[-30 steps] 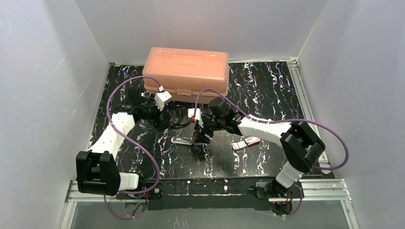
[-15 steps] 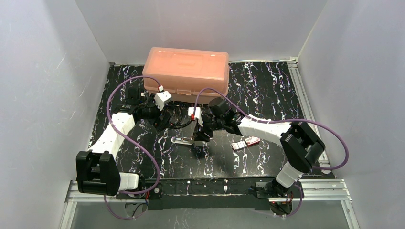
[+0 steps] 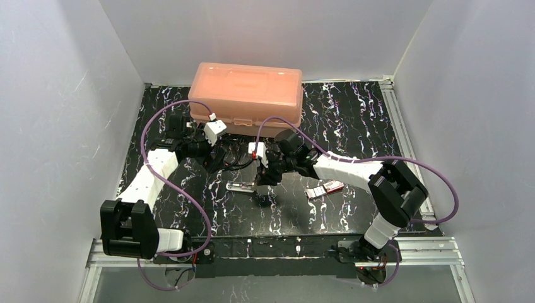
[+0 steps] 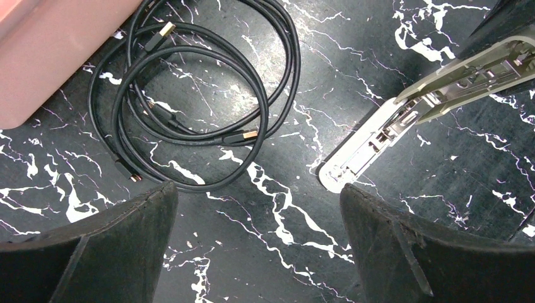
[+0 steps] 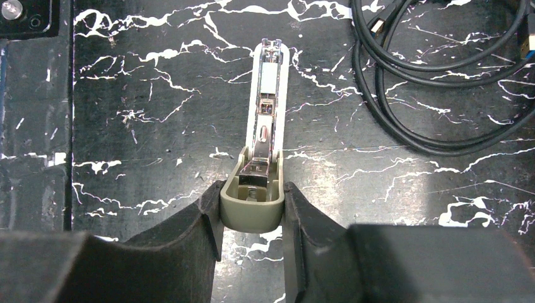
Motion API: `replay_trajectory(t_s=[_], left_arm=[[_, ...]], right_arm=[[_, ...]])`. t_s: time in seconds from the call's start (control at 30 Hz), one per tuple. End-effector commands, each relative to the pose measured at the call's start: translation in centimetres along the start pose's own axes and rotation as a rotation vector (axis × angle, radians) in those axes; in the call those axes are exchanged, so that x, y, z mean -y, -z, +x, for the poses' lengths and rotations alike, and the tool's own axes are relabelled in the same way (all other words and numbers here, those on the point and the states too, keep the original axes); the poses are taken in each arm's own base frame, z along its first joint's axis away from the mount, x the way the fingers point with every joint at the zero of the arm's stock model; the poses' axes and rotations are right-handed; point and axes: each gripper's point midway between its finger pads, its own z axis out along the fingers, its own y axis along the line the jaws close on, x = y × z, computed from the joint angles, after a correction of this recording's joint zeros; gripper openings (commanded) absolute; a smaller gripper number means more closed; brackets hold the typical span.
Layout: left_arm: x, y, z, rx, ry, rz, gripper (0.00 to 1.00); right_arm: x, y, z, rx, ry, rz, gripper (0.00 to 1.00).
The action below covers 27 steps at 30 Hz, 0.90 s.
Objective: Load the staples into the stapler
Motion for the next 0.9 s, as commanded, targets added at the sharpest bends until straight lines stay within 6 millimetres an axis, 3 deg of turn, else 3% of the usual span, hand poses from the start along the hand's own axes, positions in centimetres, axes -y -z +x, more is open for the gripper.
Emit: replay_trajectory(t_s=[0.0, 0.13, 0.57, 0.87], left_arm=[[-0.1, 0.7, -0.9, 0.028, -0.026, -0.014, 0.98], [-0.1, 0.8, -0.9, 0.027, -0.039, -0.013, 0.98], [0.0, 0.6, -0.7, 0.025, -0.049, -0.004, 0.97], [0.0, 1.1, -0.9, 0.030, -0.004, -0.030, 0.96]], right_arm=[[0.0, 0.4, -1.1, -0.001, 0.015, -0.007, 0.29], [0.0, 1.7, -1.5, -0.015, 0.065, 0.018, 0.23], [-0.1, 5.9, 1.5, -0.167, 0.117, 0.054, 0.12], [0.5, 5.4, 2.4, -0.221, 0.086, 0.051, 0.11]])
